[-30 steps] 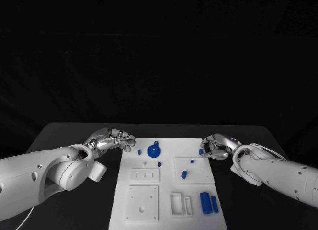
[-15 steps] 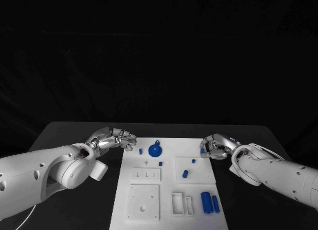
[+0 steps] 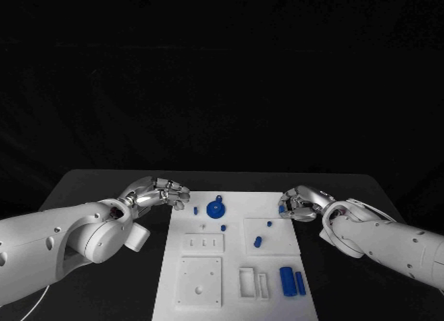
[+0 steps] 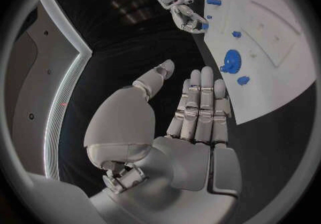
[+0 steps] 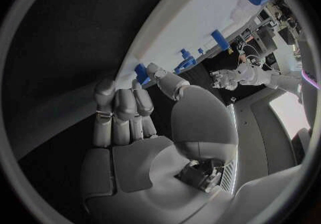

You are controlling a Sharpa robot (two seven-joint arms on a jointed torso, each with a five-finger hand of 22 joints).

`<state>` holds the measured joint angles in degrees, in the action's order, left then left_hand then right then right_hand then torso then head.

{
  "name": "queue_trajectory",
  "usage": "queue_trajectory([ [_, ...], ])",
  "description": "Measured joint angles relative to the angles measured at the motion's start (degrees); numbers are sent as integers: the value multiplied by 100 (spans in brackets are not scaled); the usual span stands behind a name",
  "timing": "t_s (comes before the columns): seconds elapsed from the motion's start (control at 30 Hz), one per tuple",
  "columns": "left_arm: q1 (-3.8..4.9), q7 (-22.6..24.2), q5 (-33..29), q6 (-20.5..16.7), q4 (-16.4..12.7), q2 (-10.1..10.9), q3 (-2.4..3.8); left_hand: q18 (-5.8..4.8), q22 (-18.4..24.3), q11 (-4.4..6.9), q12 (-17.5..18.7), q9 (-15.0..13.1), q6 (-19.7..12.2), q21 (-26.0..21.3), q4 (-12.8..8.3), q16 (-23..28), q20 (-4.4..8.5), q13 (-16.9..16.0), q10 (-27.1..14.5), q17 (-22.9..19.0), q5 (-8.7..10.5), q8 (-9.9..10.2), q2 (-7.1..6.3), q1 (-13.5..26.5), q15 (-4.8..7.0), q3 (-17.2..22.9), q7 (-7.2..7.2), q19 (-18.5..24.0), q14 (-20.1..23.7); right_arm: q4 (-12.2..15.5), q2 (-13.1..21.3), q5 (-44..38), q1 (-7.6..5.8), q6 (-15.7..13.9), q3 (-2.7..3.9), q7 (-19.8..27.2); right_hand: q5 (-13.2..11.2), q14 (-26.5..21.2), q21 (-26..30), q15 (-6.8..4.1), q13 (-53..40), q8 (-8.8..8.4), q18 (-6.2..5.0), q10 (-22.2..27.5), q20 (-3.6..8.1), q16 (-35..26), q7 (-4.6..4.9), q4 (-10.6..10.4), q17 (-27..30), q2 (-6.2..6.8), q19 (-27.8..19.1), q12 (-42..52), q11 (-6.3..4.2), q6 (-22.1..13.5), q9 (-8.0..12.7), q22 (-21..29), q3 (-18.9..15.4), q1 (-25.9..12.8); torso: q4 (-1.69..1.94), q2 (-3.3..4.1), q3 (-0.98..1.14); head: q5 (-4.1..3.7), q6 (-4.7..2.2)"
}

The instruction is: Assemble the parts on the task board

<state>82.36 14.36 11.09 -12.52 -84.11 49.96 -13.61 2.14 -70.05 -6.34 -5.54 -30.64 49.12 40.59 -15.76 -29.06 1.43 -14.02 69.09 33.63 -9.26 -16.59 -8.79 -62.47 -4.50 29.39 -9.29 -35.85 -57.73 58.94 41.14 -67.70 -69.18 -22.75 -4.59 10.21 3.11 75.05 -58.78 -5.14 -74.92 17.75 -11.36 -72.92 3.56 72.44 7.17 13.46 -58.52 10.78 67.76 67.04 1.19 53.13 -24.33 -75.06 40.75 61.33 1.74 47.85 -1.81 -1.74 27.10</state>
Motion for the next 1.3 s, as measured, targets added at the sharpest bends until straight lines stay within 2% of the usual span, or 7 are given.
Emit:
queue_trajectory([
  [0.23, 0, -1, 0, 0, 0, 1, 0, 0, 0, 0, 0, 0, 0, 0, 0, 0, 0, 0, 0, 0, 0, 0, 0, 0, 0, 0, 0, 0, 0, 0, -14, -2, 0, 7, 0, -1, 0, -12, 0, -28, 0, 70, 0, -9, -9, 0, -36, -1, -13, 0, 9, 0, -50, 102, -24, 0, 31, 0, 1, -1, 1, -10, 4],
  [0.37, 0, -1, 0, 0, 0, 1, 0, 0, 0, 0, 0, 0, 0, 0, 0, 0, 0, 0, 0, 0, 0, 0, 0, 0, 0, 0, 0, 0, 0, 0, -16, -2, 0, 9, 0, -1, 0, 9, 0, -49, 0, 101, 0, -9, -9, 0, -58, -10, -19, -22, 8, 22, -49, 142, -44, 0, 53, 23, 2, -1, 3, -16, 8],
  [0.67, 0, -3, 0, 5, 1, 1, 0, 0, -1, 3, 0, -1, 0, 0, 0, 0, 0, -2, 3, 0, 0, 0, 31, -31, 0, 0, 0, 0, 0, 17, -26, -16, 0, -36, -1, -21, 0, -1, 0, -101, 0, 173, -1, -40, 3, 0, -109, 6, -32, -98, -23, 58, -121, 309, -93, 0, 69, -53, 2, -1, 1, -25, 7],
  [0.93, 0, -13, 1, 20, 20, -4, 0, -1, -1, 96, -19, -16, 115, 0, 11, 0, 0, -46, 155, 10, 0, -19, 74, 14, 3, -11, 53, 0, -3, 62, -26, -71, 1, -183, -1, -92, -1, -2, 0, -144, 0, 268, -4, -61, 2, 0, -173, -4, -40, -139, -23, 87, -182, 459, -115, 0, 111, -77, 3, -1, 1, -25, -1],
  [1.03, 0, -30, 3, 24, 34, -9, 1, -1, -1, 143, -47, -25, 212, 0, 24, 0, 2, -74, 270, 28, 0, -47, 119, 59, 55, -24, 89, -2, -55, 110, -20, -109, 1, -256, 0, -136, -2, 5, 0, -174, 0, 287, -6, -81, 2, 0, -202, 0, -46, -155, -23, 107, -202, 489, -145, 0, 155, -78, 3, -2, 1, -22, -4],
  [1.17, 1, -82, 21, 27, 64, -33, 1, -43, -8, 217, -101, -25, 320, 35, 89, -84, 82, -117, 444, 83, 0, -68, 210, 150, 132, -70, 133, -130, -217, 218, 9, -192, -16, -333, -1, -216, -6, -2, 0, -183, 0, 287, -11, -81, 2, 0, -207, -1, -46, -160, -23, 134, -202, 494, -146, 0, 156, -83, 3, -4, 1, -21, -14],
  [1.3, 6, -223, 57, 25, 110, -102, 12, -48, -7, 291, -165, -21, 402, 82, 188, -203, 162, -171, 637, 152, 24, -68, 259, 267, 217, -114, 154, -273, -381, 336, 17, -358, -187, -384, -5, -339, -6, -2, -17, -183, 0, 287, -12, -102, 21, 0, -207, -1, -52, -160, -4, 134, -222, 494, -146, 0, 155, -83, -1, -13, 1, -19, -36],
])
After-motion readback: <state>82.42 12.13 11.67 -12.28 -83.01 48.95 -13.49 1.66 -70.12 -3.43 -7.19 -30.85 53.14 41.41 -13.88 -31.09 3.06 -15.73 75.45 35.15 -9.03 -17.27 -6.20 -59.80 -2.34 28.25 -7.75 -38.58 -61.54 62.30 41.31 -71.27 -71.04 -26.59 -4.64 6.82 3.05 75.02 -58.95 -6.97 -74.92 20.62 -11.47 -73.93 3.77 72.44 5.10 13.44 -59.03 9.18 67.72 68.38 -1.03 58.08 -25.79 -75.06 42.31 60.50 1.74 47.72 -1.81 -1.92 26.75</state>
